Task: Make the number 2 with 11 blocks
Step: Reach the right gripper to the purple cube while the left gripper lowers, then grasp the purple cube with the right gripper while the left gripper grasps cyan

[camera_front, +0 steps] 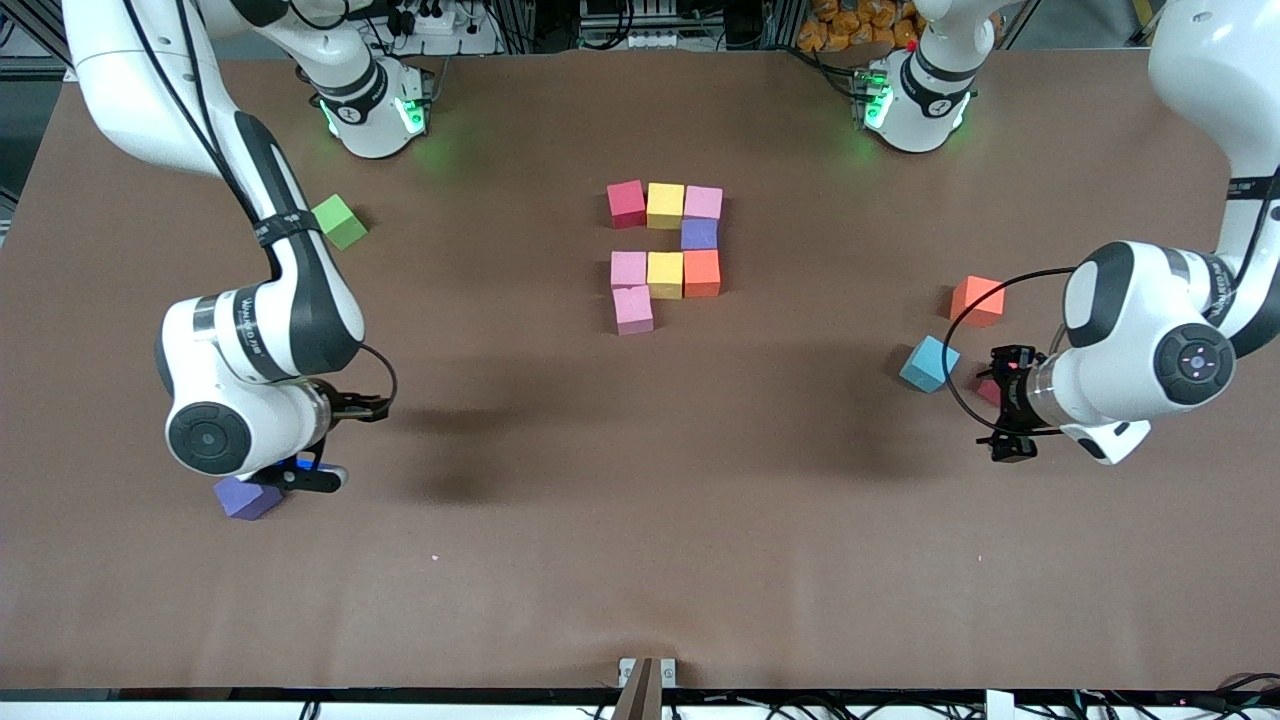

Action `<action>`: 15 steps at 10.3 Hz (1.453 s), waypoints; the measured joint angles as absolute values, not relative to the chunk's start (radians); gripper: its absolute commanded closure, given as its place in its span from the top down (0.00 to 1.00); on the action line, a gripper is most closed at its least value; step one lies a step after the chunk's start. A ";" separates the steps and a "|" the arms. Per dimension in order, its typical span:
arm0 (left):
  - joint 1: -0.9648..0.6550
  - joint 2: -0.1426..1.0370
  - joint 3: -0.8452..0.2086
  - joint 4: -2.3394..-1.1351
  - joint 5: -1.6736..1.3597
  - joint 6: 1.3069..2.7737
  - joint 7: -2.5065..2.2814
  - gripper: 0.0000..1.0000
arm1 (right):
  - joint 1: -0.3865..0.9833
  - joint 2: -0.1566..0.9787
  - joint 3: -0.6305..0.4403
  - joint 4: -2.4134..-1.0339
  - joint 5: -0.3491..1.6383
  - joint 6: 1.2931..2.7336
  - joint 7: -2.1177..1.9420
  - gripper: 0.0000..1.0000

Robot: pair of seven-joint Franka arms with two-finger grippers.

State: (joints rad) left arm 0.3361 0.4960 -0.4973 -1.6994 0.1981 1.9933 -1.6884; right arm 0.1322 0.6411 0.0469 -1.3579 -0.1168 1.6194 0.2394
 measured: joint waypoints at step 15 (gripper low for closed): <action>0.399 0.333 -0.513 -2.282 0.422 2.587 -1.460 1.00 | 0.117 0.722 -0.234 -1.383 -0.081 1.940 -0.525 1.00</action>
State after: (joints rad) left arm 0.3992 0.3332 -0.5133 -2.2823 0.4222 2.5868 -1.4601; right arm 0.1169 0.7220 -0.2340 -1.3833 -0.0807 1.9402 -0.5249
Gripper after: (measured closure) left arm 0.000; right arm 0.000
